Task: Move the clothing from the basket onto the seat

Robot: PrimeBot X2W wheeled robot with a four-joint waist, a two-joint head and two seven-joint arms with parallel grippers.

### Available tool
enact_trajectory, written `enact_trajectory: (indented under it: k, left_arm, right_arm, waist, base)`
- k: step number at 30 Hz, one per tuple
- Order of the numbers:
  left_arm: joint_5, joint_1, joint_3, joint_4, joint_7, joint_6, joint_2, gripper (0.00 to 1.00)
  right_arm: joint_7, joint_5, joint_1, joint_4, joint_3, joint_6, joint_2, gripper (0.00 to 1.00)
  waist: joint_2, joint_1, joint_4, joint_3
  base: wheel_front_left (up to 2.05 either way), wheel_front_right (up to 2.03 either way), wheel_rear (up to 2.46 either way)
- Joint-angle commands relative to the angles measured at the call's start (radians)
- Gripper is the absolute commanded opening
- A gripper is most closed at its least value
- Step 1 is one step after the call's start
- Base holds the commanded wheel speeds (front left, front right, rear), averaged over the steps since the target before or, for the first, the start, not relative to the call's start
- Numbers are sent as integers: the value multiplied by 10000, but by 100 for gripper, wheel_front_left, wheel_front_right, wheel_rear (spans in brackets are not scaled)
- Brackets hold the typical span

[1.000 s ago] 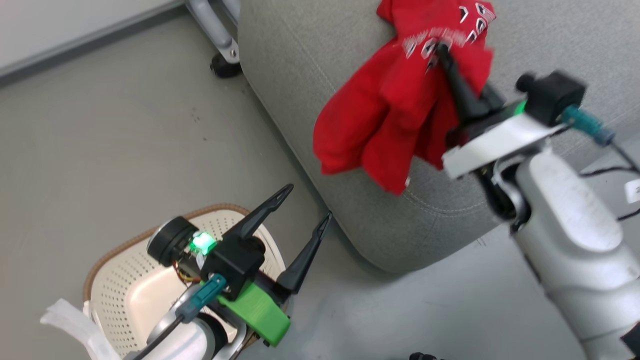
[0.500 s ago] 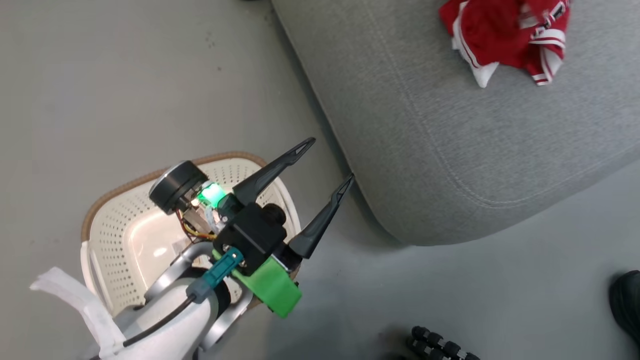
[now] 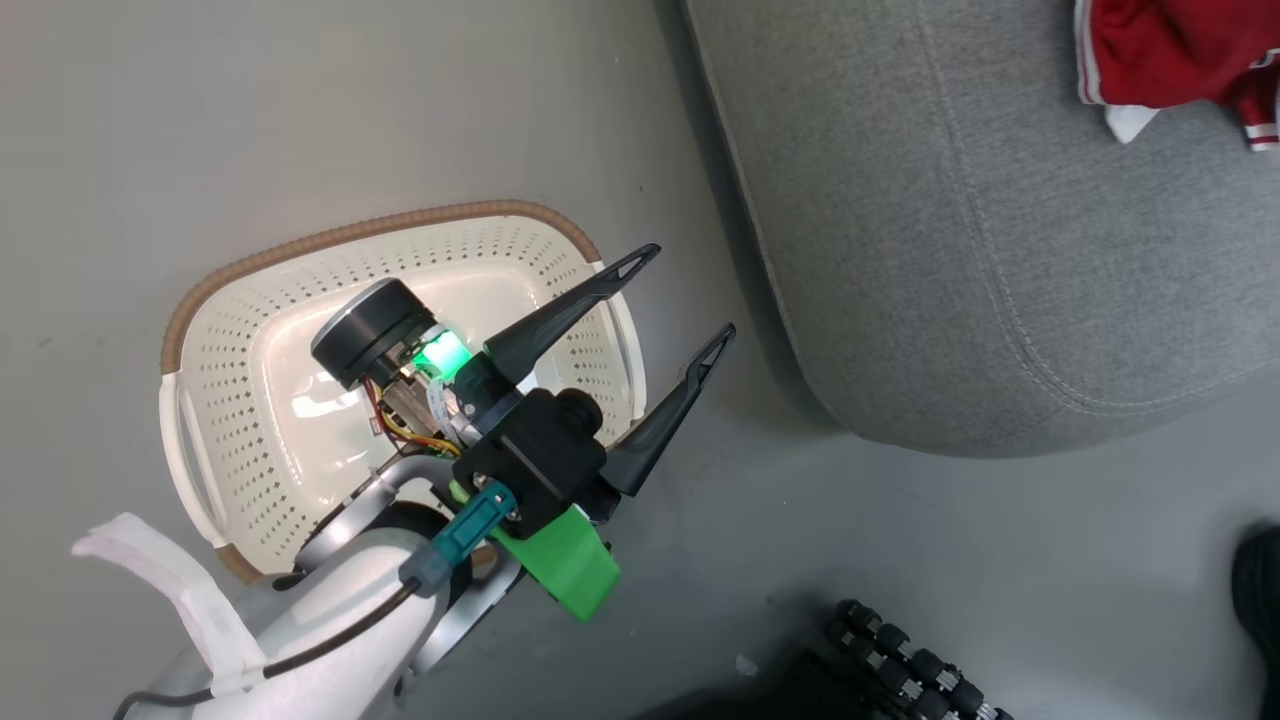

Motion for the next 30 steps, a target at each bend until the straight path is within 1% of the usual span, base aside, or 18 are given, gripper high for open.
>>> enact_trajectory:
  k: [1, 2, 3, 7, 12, 19, 22, 27, 30]
  left_arm:
    - [-3, -201, 7, 33, -72, -32, 32, 100]
    - [-25, -205, 4, 66, -84, -36, 29, 100]
    - [-52, -210, 1, 106, -118, -39, 17, 100]
    - [-131, -146, 10, 237, -308, 35, -56, 100]
    - [-268, 148, 51, 469, -645, 201, -189, 100]
    - [-539, 743, 357, 841, -1331, 729, -359, 100]
    - [-749, 1050, 543, 1055, -1659, 1008, -443, 100]
    - [-1032, 1524, 911, 1417, -2211, 1422, -545, 100]
    - [-1209, 1782, 1177, 1666, -2608, 1716, -623, 100]
  right_arm:
    - [-30, 118, 285, 184, -94, -3, 72, 47]
    - [-30, 66, 378, 232, -148, -3, 88, 85]
    - [-30, 63, 511, 235, -229, -3, 174, 100]
    - [-30, 26, 1236, 61, -618, -3, 459, 100]
    - [-30, -85, 2361, -766, -1278, -3, 851, 100]
    - [-30, -804, 4227, -2098, -2289, -3, 1439, 100]
    - [-30, -1278, 5098, -2829, -2640, -3, 1834, 100]
    - [-30, -1904, 6329, -4073, -2772, -3, 2492, 100]
    - [-29, -2230, 7070, -4602, -2807, -3, 2920, 100]
  waist:
    - [-1, -3, 141, 157]
    - [-1, -3, 133, 134]
    - [-1, -3, 127, 91]
    - [-1, -3, 110, -189]
    - [-1, -3, 130, -751]
    - [-1, -3, 292, -1772]
    - [-1, -3, 458, -2292]
    - [-1, -3, 838, -2935]
    - [-1, -3, 1185, -3271]
  base:
    - [0, 0, 0]
    - [0, 0, 0]
    - [0, 0, 0]
    - [0, 0, 0]
    - [0, 0, 0]
    - [0, 0, 0]
    - [0, 0, 0]
    - [0, 0, 0]
    - [0, 0, 0]
